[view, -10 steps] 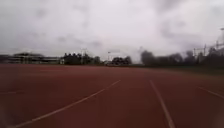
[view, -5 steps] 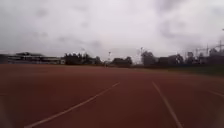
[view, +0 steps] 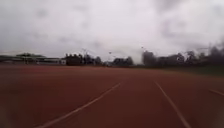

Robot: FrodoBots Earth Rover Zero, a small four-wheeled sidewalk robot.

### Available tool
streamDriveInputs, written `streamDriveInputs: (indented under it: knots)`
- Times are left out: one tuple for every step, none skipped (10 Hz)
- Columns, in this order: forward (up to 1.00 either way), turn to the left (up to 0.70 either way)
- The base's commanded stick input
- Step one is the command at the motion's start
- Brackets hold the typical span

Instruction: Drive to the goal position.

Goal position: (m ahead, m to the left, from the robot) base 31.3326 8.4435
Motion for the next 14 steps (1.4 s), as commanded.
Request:
streamDriveInputs:
  knots:
    - [0.5,0.0]
    - [0.5,0.0]
    - [0.5,0.0]
    - [0.5,0.0]
    - [0.5,0.0]
    - [0.5,0.0]
    - [0.5,0.0]
    - [0.5,0.0]
    - [0.5,0.0]
    - [0.5,0.0]
    - [0.5,0.0]
    - [0.5,0.0]
    - [0.5,0.0]
    - [0.5,0.0]
